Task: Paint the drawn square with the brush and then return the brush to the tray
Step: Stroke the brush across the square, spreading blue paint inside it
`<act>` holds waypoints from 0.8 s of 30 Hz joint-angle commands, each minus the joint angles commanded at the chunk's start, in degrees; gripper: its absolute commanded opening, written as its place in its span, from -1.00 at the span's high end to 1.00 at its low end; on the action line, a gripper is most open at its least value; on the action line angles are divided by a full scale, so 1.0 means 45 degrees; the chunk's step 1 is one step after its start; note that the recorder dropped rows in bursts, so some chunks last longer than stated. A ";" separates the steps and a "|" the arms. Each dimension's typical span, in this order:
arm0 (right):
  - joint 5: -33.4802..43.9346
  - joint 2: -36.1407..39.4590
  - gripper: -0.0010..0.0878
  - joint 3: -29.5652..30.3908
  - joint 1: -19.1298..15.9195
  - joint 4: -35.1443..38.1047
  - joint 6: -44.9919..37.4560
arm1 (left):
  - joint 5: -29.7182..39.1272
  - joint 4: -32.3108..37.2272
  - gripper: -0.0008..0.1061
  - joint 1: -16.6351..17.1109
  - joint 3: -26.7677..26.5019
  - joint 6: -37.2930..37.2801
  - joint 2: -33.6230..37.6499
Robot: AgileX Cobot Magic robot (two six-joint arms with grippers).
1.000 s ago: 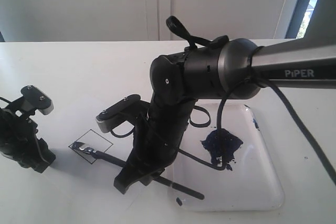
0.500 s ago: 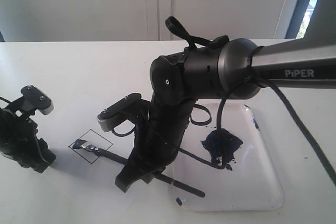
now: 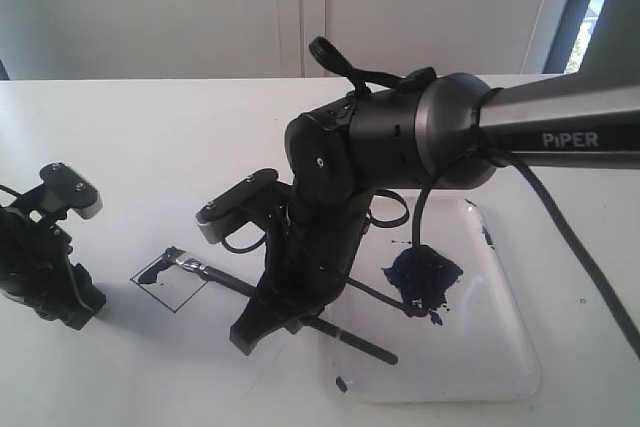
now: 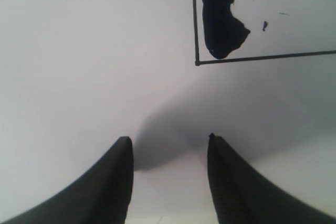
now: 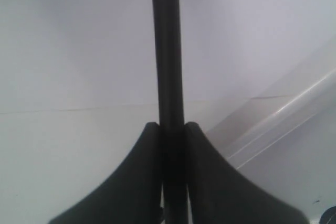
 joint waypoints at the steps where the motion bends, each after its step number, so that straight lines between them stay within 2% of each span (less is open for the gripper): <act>1: 0.0000 0.0000 0.98 0.0000 0.0000 0.0000 0.0000 | 0.0000 0.0000 0.05 0.0000 0.0000 0.0000 0.0000; 11: 0.0715 0.0000 0.98 -0.0282 0.0000 0.1186 -0.0892 | -0.0028 0.0000 0.05 0.0000 0.0000 0.0000 0.0000; 24: 0.0928 0.0000 0.98 -0.0282 0.0000 0.1914 -0.1611 | -0.0054 0.0000 0.05 0.0000 0.0000 0.0000 0.0000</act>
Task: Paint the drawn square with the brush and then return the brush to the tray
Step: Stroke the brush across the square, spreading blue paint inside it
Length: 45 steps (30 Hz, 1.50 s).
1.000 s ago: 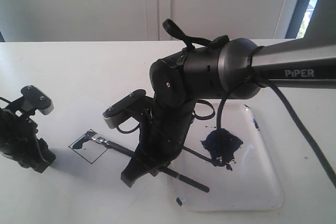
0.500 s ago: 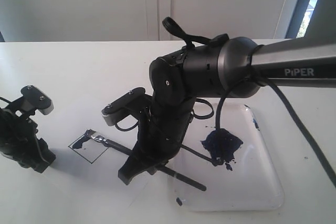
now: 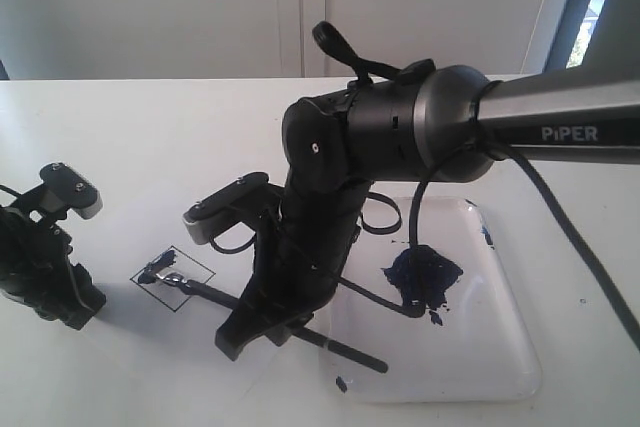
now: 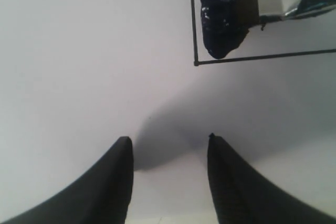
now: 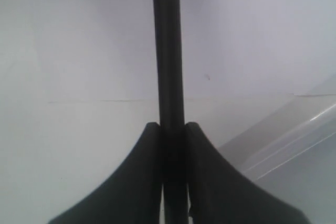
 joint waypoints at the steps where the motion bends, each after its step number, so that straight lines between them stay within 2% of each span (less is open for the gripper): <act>1: 0.0000 0.0000 0.98 0.0000 0.0000 0.0045 -0.0073 | 0.0000 0.0000 0.05 0.0000 0.0000 0.0000 0.0000; 45: -0.0432 0.0397 0.98 0.0000 0.0000 0.0366 -0.0096 | -0.0028 0.0000 0.05 0.0000 0.0000 -0.0193 0.0000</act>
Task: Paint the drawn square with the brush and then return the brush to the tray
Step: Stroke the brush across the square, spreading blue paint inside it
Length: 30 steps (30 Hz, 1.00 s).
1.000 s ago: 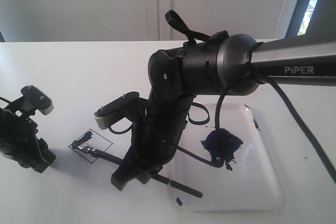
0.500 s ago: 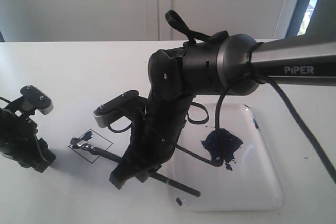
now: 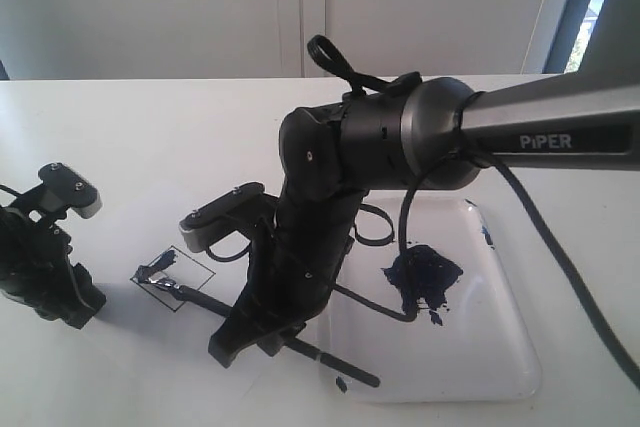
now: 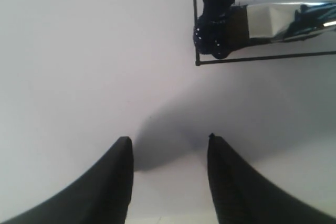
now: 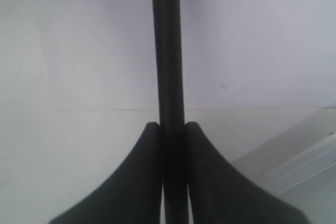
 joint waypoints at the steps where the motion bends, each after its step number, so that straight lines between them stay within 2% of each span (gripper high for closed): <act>1: 0.0054 0.0000 0.98 0.0000 0.0000 0.0000 0.0000 | 0.0000 0.0000 0.05 0.0000 0.0000 0.0000 0.0000; 5: 0.0168 0.0000 0.98 0.0000 0.0000 -0.0283 0.0133 | 0.0000 0.0000 0.05 0.0000 0.0000 0.0000 0.0000; 11: -0.0184 0.0000 0.98 0.0000 0.0000 -0.1413 0.1386 | 0.0000 0.0000 0.05 0.0000 0.0000 0.0000 0.0000; 23: -0.0339 0.0000 0.98 0.0000 0.0000 -0.2298 0.2218 | 0.0000 0.0000 0.05 0.0000 0.0000 0.0000 0.0000; 30: 0.0467 0.0000 0.98 0.0000 0.0000 -0.2379 0.2247 | -0.0058 0.0000 0.05 0.0000 0.0000 -0.0006 0.0000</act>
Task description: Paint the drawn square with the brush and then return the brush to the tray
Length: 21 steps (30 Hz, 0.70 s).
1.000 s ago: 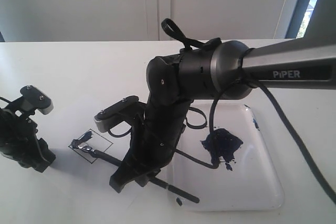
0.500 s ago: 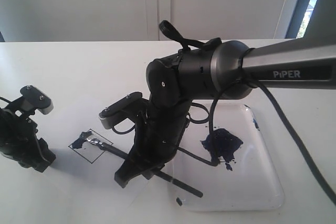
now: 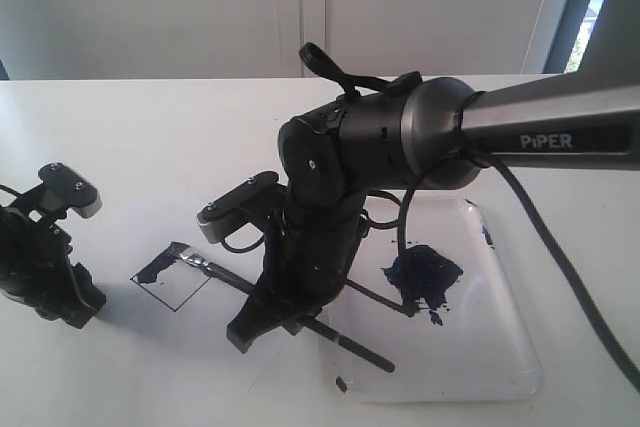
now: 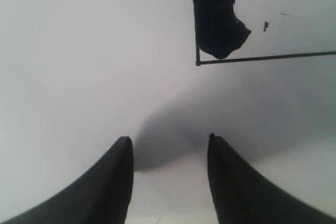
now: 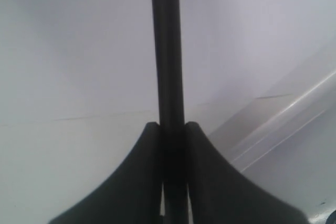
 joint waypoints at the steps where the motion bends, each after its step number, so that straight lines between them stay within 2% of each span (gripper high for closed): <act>1: 0.0063 0.0000 0.98 0.0000 0.0000 0.0111 -0.0059 | 0.0000 0.0000 0.05 0.0000 0.0000 0.0000 0.0000; 18: 0.0844 0.0000 0.98 0.0000 0.0018 0.2179 -0.1899 | 0.0003 0.0000 0.05 0.0000 0.0000 -0.0026 0.0000; 21: 0.0817 0.0000 0.98 0.0000 0.0165 0.2157 -0.1941 | 0.0003 0.0000 0.05 0.0000 0.0000 -0.0026 0.0000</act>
